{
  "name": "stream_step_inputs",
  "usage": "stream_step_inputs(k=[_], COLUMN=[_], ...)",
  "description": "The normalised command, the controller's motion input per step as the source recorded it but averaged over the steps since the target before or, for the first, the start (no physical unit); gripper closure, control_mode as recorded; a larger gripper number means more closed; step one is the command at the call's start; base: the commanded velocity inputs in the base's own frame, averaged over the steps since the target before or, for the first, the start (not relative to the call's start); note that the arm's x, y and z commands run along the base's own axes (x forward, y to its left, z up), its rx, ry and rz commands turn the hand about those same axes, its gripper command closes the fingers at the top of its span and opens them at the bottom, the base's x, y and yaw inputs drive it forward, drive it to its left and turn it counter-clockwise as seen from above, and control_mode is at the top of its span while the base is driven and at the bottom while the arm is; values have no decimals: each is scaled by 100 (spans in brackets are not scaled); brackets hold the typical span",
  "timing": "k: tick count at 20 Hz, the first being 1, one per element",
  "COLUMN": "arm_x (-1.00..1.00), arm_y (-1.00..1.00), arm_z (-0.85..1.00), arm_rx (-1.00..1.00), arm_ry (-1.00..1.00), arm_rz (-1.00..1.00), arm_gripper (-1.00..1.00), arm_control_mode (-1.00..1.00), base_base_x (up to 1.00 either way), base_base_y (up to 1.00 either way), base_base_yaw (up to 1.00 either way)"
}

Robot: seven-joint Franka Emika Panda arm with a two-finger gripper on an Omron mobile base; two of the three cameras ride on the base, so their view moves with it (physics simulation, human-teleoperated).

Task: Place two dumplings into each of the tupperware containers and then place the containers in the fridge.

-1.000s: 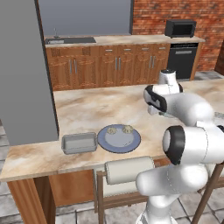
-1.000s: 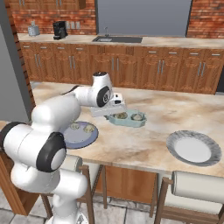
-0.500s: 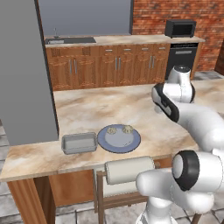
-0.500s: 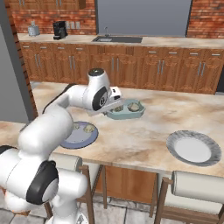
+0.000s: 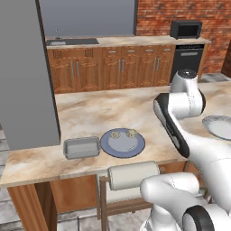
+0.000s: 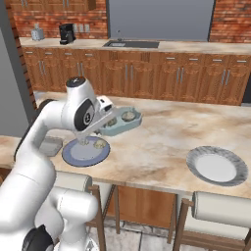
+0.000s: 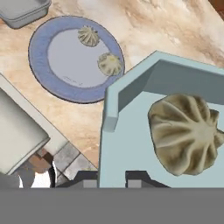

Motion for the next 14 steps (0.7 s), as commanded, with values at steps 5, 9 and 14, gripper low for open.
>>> stream_step_inputs(k=[5,9,14], arm_x=[-69,-49,-44], arm_y=[49,12,-1], arm_z=[23,25,8], arm_rx=[-5,2,2], arm_ry=[0,0,9], arm_rz=[28,24,24], arm_gripper=[100,100,100], arm_control_mode=[-100,-100,-100], base_base_x=[0,0,0], base_base_y=[0,0,0], base_base_yaw=[0,0,0])
